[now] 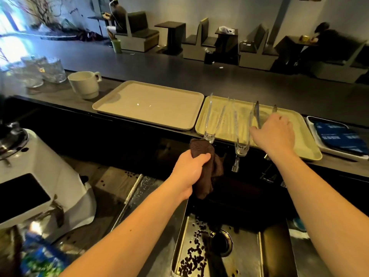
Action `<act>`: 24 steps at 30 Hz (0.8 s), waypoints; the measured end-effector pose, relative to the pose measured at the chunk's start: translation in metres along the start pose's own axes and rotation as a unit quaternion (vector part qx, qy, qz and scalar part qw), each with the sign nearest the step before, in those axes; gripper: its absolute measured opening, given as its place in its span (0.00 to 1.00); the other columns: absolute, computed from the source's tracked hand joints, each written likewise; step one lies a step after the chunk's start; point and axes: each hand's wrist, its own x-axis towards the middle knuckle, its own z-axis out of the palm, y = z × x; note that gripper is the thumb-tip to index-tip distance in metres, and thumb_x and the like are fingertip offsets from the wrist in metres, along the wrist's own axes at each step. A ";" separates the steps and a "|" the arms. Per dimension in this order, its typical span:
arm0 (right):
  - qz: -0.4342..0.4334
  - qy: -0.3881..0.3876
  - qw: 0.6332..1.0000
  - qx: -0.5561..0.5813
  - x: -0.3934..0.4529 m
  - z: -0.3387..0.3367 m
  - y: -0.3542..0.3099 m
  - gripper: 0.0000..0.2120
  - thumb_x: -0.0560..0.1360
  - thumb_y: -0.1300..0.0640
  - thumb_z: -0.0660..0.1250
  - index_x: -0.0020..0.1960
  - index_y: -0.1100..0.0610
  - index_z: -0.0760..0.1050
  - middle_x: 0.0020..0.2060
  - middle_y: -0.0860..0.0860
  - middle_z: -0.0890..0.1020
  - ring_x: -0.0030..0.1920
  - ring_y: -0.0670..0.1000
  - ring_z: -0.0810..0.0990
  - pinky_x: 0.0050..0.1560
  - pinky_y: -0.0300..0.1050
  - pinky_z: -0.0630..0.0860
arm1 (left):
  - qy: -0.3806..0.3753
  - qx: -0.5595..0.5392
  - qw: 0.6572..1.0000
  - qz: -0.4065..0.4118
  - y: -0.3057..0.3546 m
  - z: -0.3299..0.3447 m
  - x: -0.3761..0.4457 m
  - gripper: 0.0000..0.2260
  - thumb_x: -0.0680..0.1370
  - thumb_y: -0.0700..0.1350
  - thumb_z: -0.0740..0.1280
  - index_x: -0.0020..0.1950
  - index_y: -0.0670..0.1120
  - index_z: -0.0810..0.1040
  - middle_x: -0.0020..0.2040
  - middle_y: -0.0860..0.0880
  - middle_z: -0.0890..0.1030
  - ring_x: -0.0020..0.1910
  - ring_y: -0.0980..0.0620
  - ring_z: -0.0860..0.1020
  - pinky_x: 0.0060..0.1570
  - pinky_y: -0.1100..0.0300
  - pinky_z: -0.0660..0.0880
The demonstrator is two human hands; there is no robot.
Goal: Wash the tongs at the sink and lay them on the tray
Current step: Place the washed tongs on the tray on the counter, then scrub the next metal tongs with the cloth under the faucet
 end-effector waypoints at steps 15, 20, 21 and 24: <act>-0.139 -0.376 0.815 0.418 -0.204 0.025 -0.157 0.06 0.76 0.56 0.68 0.42 0.56 0.79 0.29 0.46 0.82 0.27 0.44 0.79 0.26 0.35 0.72 | 0.148 -0.120 0.982 -0.008 -0.039 -0.152 -0.097 0.08 0.80 0.43 0.66 0.59 0.46 0.79 0.49 0.39 0.86 0.47 0.38 0.84 0.45 0.46 0.81; -0.172 -0.474 0.766 0.400 -0.294 0.051 -0.222 0.07 0.76 0.64 0.65 0.40 0.58 0.76 0.26 0.46 0.79 0.24 0.45 0.75 0.24 0.35 0.69 | 0.235 -0.151 0.960 -0.018 -0.069 -0.243 -0.164 0.10 0.81 0.42 0.66 0.61 0.41 0.77 0.54 0.33 0.83 0.48 0.37 0.82 0.49 0.42 0.79; -0.166 -0.490 0.757 0.398 -0.307 0.055 -0.230 0.08 0.76 0.65 0.65 0.39 0.58 0.76 0.25 0.47 0.78 0.22 0.45 0.74 0.23 0.35 0.69 | 0.244 -0.158 0.957 -0.014 -0.074 -0.254 -0.174 0.10 0.81 0.41 0.66 0.61 0.41 0.77 0.53 0.33 0.83 0.47 0.38 0.82 0.47 0.43 0.79; -0.190 -0.526 0.736 0.380 -0.367 0.072 -0.268 0.09 0.77 0.64 0.65 0.38 0.58 0.75 0.25 0.47 0.78 0.22 0.45 0.74 0.24 0.35 0.69 | 0.298 -0.195 0.934 0.003 -0.098 -0.308 -0.217 0.09 0.80 0.39 0.65 0.59 0.39 0.79 0.49 0.34 0.83 0.46 0.39 0.82 0.48 0.46 0.79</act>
